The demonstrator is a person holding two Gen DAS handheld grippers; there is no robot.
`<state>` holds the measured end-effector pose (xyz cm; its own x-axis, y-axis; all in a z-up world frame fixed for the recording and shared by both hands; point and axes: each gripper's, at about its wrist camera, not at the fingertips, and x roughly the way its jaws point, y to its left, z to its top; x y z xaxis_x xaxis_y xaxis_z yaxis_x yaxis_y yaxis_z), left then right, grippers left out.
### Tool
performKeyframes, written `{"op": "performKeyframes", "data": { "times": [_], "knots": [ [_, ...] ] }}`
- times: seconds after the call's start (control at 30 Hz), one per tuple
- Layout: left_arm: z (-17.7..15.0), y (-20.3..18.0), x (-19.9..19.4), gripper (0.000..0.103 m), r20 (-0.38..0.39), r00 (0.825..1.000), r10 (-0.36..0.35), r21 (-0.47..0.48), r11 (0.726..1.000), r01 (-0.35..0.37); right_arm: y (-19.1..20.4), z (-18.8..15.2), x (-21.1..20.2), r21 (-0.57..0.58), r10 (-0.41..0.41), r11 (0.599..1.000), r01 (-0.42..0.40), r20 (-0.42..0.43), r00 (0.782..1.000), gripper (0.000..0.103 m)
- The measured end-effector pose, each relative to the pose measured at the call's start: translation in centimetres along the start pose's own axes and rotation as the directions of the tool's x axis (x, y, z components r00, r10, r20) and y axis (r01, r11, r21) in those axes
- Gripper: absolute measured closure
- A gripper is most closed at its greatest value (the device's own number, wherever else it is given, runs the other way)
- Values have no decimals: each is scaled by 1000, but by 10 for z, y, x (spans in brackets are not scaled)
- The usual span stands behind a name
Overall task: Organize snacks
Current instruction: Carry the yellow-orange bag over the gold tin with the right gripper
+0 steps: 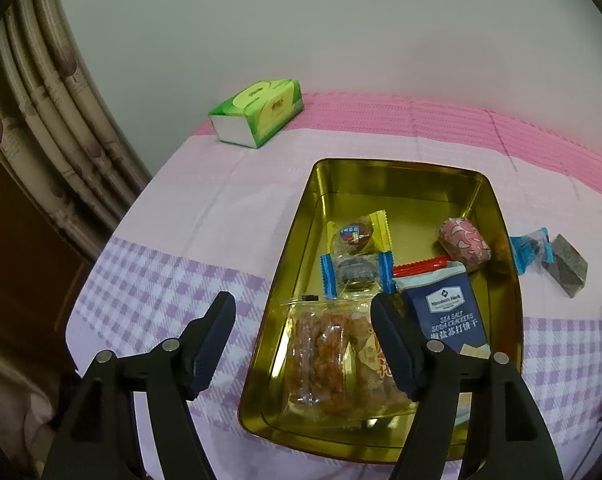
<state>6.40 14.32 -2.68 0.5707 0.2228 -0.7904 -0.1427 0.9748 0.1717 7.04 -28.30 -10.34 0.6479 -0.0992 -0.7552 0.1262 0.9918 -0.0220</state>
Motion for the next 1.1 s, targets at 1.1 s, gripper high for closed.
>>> {"op": "performKeyframes", "data": {
  "times": [1.1],
  "knots": [
    [10,66,10,17,1,987,158,-163,974,-155,190,35,-89,-215,356,916,-338,55,933,69]
  ]
}}
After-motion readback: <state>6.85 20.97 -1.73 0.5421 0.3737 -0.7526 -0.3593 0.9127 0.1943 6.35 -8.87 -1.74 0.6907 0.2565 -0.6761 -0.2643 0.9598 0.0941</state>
